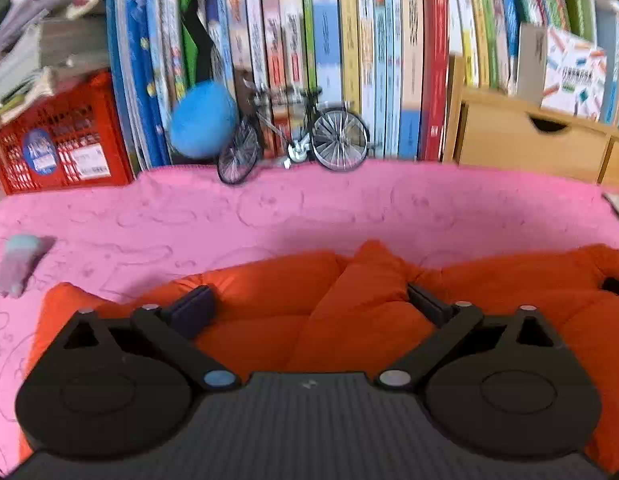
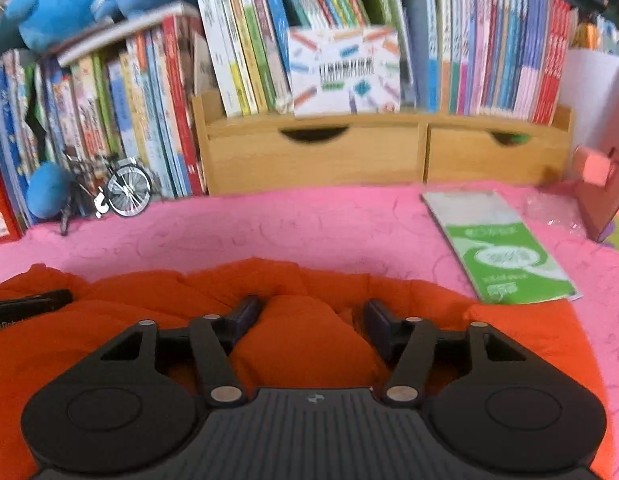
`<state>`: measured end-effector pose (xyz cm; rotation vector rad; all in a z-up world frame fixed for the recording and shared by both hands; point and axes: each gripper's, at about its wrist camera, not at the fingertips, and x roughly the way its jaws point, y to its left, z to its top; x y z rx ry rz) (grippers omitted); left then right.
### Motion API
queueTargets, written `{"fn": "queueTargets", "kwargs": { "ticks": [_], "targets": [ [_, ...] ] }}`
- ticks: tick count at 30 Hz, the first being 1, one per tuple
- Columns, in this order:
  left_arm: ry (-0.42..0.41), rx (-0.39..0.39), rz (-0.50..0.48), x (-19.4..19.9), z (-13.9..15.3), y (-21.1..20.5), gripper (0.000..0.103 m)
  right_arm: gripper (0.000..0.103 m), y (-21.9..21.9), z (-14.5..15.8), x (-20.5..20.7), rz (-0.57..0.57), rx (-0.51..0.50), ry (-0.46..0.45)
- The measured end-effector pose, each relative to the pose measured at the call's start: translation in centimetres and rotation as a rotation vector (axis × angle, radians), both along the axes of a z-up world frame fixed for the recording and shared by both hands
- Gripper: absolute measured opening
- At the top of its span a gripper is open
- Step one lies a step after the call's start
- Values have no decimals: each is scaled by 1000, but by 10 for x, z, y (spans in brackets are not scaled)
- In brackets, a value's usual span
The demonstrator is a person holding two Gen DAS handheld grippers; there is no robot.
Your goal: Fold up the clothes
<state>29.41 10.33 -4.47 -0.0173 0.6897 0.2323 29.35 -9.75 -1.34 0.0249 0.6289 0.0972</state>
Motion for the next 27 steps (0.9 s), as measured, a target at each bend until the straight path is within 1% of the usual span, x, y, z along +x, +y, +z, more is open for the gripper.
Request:
{"fn": "queueTargets", "kwargs": {
  "ticks": [1, 2, 3, 4, 6, 8, 10, 11, 12, 15, 16, 17, 19, 20, 22, 23, 25, 27],
  "targets": [
    [17, 12, -3, 1, 3, -1, 102, 63, 2, 1, 2, 6, -12, 10],
    [28, 25, -6, -1, 8, -2, 99, 64, 3, 4, 1, 18, -23, 13],
    [16, 30, -9, -10, 19, -2, 96, 65, 2, 10, -2, 34, -22, 13],
    [-32, 21, -15, -25, 32, 0, 94, 64, -5, 20, -10, 57, 7, -2],
    [-153, -14, -40, -64, 56, 7, 94, 67, -23, 45, -36, 105, 91, -58],
    [-229, -51, -94, -106, 72, 13, 97, 71, -43, 67, -65, 150, 169, -115],
    [-275, -73, -141, -143, 77, 16, 100, 77, -62, 81, -95, 206, 227, -162],
    [-285, -79, -152, -158, 75, 15, 100, 80, -69, 84, -110, 235, 241, -185],
    [-282, -86, -159, -169, 71, 14, 100, 80, -74, 85, -124, 258, 248, -205],
    [-242, -112, -171, -188, 52, 9, 100, 80, -73, 74, -152, 270, 219, -224],
    [-222, -101, -168, -192, 46, 7, 100, 80, -70, 69, -158, 266, 191, -221],
    [-203, -71, -155, -196, 41, 6, 99, 79, -66, 63, -164, 255, 144, -219],
    [-218, -34, -126, -212, 40, 10, 98, 79, -64, 55, -176, 221, 49, -227],
    [-238, -37, -113, -222, 42, 17, 99, 79, -68, 51, -183, 218, 26, -235],
    [-289, -75, -89, -243, 48, 38, 101, 81, -84, 47, -192, 237, 30, -244],
    [-302, -94, -84, -249, 50, 48, 103, 83, -92, 46, -195, 248, 28, -245],
    [-305, -131, -86, -251, 51, 69, 103, 86, -103, 41, -193, 263, 14, -223],
    [-282, -169, -128, -245, 47, 82, 103, 88, -111, 35, -189, 284, 14, -187]
  ]
}}
